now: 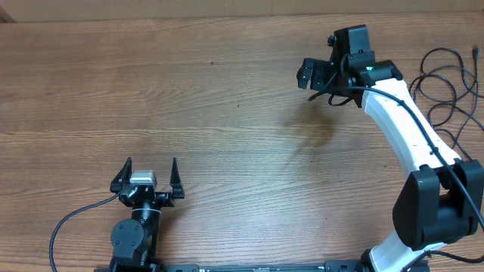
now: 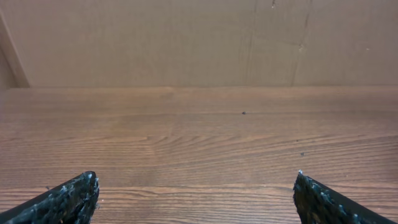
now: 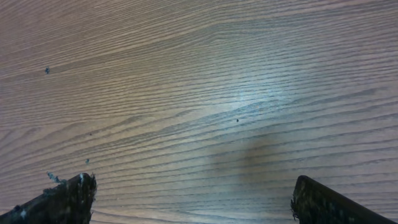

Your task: Untangle cables

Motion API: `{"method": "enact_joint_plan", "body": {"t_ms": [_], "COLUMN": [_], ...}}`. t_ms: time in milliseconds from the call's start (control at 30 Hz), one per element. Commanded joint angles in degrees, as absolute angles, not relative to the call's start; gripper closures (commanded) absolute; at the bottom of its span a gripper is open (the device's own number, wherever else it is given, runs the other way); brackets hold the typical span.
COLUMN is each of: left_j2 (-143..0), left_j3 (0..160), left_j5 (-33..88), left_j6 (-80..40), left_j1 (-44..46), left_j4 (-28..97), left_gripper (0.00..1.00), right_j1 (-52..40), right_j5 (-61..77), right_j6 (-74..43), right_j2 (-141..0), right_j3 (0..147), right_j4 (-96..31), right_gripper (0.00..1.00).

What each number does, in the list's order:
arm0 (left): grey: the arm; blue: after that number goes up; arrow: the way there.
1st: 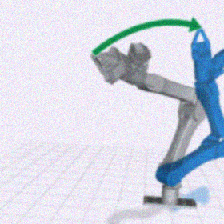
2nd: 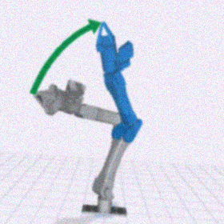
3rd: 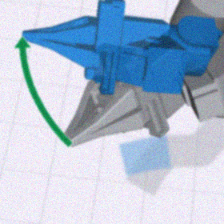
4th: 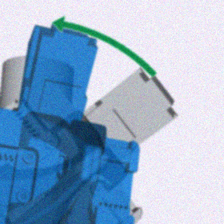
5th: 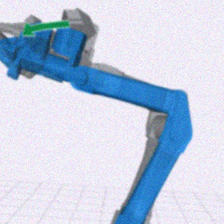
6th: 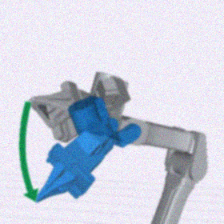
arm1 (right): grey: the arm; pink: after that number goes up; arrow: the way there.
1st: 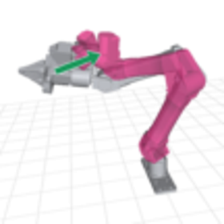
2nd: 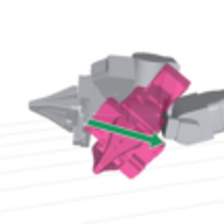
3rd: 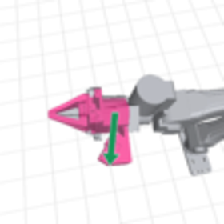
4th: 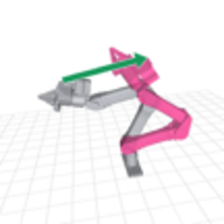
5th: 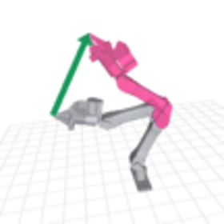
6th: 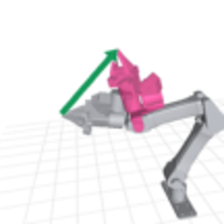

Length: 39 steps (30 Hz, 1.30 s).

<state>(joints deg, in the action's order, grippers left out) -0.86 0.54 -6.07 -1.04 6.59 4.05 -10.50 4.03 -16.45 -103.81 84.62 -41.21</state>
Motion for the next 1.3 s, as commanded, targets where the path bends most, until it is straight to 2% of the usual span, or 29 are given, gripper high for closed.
{"method": "enact_joint_plan", "body": {"t_ms": [0, 233, 433, 967, 1133, 1267], "left_j2": [-0.2, -0.2, -0.3, -0.3, -0.3, -0.3], "left_j3": [0.3, 0.3, 0.3, 0.3, 0.3, 0.3], "left_j5": [-6.4, -6.4, -6.4, -6.4, -6.4, -6.4], "left_j6": [0.2, 0.2, 0.2, 0.3, 0.3, 0.2], "left_j1": [6.1, 6.1, 6.1, 6.1, 6.1, 6.1], "left_j4": [4.0, 4.0, 4.0, 4.0, 4.0, 4.0], "left_gripper": [0.00, 0.00, 0.00, 0.00, 0.00, 0.00], "right_j1": [-10.5, -13.0, -13.6, -13.6, -13.6, -13.5], "right_j5": [3.2, 1.3, -0.4, -0.4, -3.4, -4.5], "right_j6": [-16.2, -16.3, -16.3, -16.4, -16.4, -16.4], "right_j2": [-103.8, -99.0, -89.1, -54.8, -43.0, -32.4], "right_j3": [84.3, 82.0, 70.1, 22.9, 10.2, 2.8], "right_j4": [-40.9, -40.3, -33.5, 7.8, 16.9, 18.6], "right_gripper": [0.00, 0.00, 0.00, 0.00, 0.00, 0.00]}}
